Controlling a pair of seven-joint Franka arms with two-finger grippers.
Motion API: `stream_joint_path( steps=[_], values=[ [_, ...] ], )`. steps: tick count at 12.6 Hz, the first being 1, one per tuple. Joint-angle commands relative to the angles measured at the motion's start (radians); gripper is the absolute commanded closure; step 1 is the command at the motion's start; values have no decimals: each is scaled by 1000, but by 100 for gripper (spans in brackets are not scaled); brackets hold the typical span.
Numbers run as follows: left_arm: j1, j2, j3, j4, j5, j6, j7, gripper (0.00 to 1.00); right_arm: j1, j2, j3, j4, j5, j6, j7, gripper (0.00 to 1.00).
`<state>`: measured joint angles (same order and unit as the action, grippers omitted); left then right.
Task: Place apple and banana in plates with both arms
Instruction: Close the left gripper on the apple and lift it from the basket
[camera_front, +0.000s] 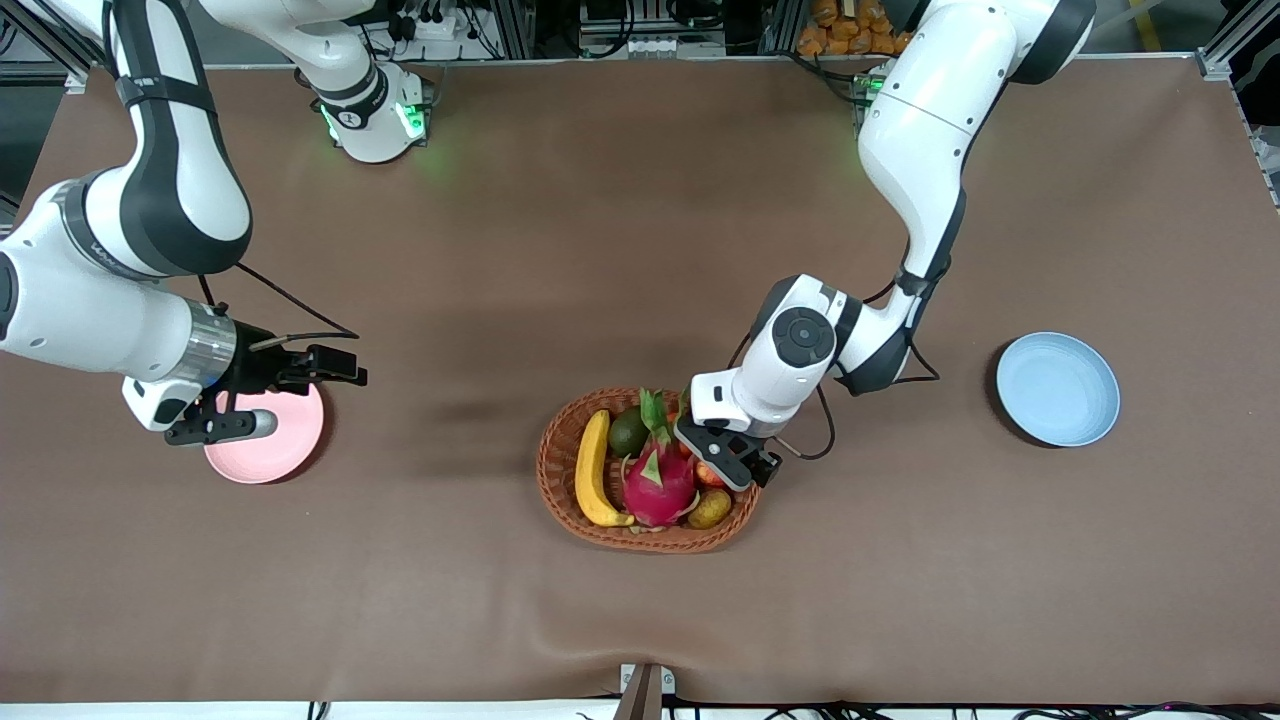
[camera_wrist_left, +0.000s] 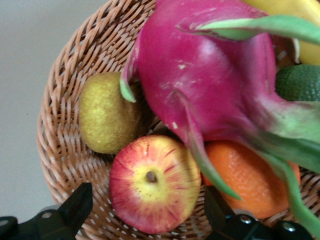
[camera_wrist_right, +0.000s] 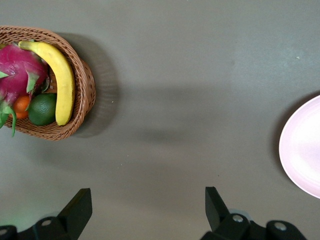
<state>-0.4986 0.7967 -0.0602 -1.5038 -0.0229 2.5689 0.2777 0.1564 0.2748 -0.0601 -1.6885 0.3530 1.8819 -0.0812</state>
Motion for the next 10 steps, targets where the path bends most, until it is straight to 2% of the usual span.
stream_joint_path(
  steps=[1,3,6,8,10],
  values=[
    [0,10,-1,-6,-14,24,28,4,9,6,-4,9,20,0,-8,0],
    [2,4,-1,-7,-11,25,28,18,11,6,-4,9,20,2,-8,0],
    [3,-5,-1,-4,-11,25,29,52,15,4,-4,10,20,6,-6,0],
    [5,-25,-1,-4,-11,13,23,62,46,4,-4,10,20,35,-8,0],
    [9,-74,-1,-6,-14,-42,23,62,96,4,-6,9,14,104,-9,0]
  ],
)
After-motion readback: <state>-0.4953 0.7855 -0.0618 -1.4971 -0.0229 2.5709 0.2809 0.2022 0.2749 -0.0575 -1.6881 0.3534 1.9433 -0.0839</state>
